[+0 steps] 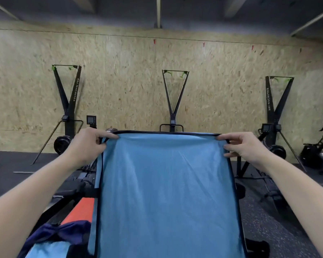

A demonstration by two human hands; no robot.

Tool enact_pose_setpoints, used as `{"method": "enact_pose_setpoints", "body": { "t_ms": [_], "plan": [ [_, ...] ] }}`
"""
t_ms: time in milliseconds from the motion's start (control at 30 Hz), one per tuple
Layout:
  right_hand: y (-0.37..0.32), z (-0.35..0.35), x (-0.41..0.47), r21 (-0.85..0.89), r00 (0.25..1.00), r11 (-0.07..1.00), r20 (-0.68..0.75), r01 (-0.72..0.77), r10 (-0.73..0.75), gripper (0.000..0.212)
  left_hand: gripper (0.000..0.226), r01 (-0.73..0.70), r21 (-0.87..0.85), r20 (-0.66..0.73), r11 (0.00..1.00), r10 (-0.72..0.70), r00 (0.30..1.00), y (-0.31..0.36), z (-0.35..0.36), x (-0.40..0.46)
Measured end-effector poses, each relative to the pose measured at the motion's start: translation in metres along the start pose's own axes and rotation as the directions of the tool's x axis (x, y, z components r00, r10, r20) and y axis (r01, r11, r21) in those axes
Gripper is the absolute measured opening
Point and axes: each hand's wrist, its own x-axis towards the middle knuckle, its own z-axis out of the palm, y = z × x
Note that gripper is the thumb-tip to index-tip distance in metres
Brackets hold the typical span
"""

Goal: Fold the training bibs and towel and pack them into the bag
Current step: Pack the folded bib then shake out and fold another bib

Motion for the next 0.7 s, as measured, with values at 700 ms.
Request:
{"method": "enact_pose_setpoints", "body": {
  "t_ms": [700],
  "plan": [
    [0.049,0.038,0.076,0.052,0.978,0.994,-0.191,0.092,-0.081,0.024,0.027,0.005,-0.098,-0.017,0.995,-0.007,1.000,-0.019,0.058,0.071]
  ]
}}
